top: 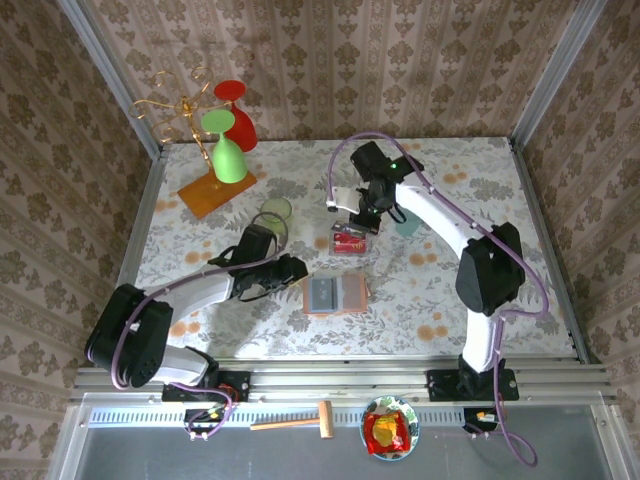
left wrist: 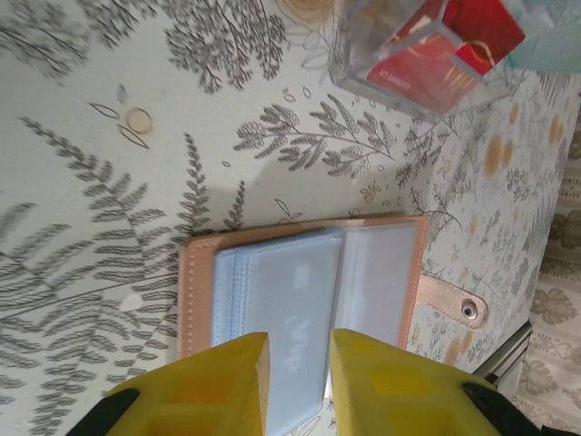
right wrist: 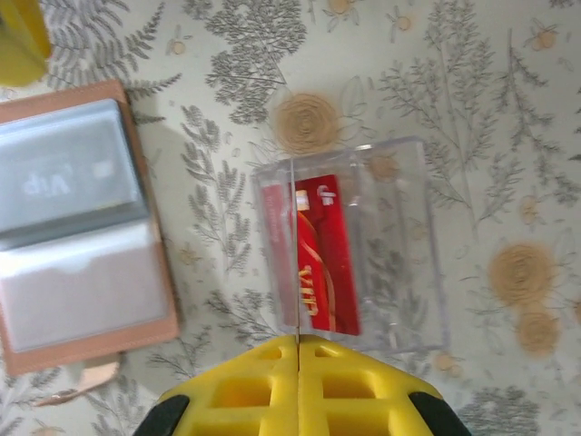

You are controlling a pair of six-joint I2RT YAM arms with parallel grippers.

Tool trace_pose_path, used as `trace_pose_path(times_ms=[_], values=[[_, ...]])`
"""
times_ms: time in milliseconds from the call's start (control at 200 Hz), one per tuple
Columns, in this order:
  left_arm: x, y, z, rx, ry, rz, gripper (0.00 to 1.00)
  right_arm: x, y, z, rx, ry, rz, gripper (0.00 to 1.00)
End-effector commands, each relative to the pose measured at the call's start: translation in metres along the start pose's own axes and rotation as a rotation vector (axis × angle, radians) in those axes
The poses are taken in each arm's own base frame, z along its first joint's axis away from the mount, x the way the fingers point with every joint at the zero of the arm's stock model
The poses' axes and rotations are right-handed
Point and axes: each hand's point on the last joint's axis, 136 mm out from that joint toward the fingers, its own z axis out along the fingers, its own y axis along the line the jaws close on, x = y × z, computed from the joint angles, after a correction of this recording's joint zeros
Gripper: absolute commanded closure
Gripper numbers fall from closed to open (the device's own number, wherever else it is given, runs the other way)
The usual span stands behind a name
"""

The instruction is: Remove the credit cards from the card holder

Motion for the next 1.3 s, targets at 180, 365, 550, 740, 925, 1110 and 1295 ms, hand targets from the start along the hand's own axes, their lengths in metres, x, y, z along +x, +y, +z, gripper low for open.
trace_pose_path(times_ms=[180, 365, 550, 740, 925, 1110, 1295], values=[[0.003, 0.019, -0.020, -0.026, -0.007, -0.023, 0.75, 0.013, -0.016, 0.004, -0.105, 0.114, -0.081, 1.00], [0.006, 0.027, -0.027, -0.042, -0.021, -0.044, 0.75, 0.014, -0.026, 0.017, -0.132, 0.139, -0.086, 1.00], [0.010, 0.031, -0.031, -0.054, -0.020, -0.051, 0.75, 0.015, -0.035, 0.028, -0.140, 0.151, -0.096, 1.00], [0.003, 0.036, -0.038, -0.060, -0.046, -0.071, 0.75, 0.017, -0.039, 0.038, -0.156, 0.165, -0.110, 1.00], [0.001, 0.039, -0.039, -0.066, -0.055, -0.083, 0.75, 0.020, -0.031, 0.043, -0.208, 0.176, -0.106, 1.00], [0.003, 0.040, -0.038, -0.066, -0.048, -0.090, 0.75, 0.022, -0.025, 0.050, -0.252, 0.176, -0.091, 1.00], [0.003, 0.041, -0.040, -0.070, -0.055, -0.091, 0.75, 0.025, -0.020, 0.061, -0.286, 0.191, -0.081, 1.00]])
